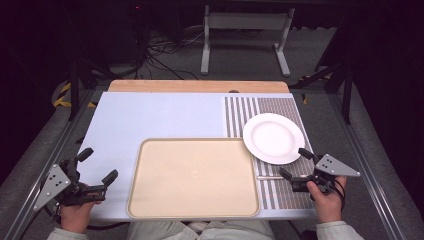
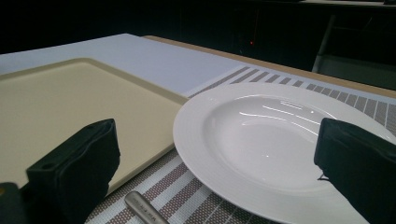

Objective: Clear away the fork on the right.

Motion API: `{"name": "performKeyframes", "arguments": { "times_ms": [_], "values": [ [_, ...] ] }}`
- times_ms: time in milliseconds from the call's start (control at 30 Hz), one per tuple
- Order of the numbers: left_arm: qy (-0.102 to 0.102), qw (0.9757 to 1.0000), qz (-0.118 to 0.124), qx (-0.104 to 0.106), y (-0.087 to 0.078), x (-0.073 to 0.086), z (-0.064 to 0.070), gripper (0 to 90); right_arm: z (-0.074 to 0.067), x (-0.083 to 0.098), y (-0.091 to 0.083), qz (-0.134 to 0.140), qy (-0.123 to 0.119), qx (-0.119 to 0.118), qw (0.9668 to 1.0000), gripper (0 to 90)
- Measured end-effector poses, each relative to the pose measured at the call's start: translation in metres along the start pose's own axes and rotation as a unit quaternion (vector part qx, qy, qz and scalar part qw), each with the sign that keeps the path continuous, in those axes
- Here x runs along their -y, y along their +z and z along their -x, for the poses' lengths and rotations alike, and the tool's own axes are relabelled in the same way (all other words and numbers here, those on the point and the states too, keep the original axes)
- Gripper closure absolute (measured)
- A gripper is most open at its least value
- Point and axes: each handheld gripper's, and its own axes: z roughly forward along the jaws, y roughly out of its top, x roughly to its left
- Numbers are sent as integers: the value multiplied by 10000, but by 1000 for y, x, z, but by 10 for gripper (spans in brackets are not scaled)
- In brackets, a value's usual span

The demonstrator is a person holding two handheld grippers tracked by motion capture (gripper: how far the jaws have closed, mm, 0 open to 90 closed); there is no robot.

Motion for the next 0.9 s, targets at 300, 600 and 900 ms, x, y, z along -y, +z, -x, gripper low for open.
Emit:
{"name": "performKeyframes", "arguments": {
  "times_ms": [300,600,900],
  "values": [
    [-23,10000,-1,13,0,0,0,0,-1,0,1,0,13,-51,10000,11],
    [-34,10000,-5,13,0,0,0,0,0,-4,-2,118,35,-89,9999,8],
    [-25,10000,2,2,-1,-1,0,0,3,-26,-5,-73,-93,-162,9998,9]
  ]
}}
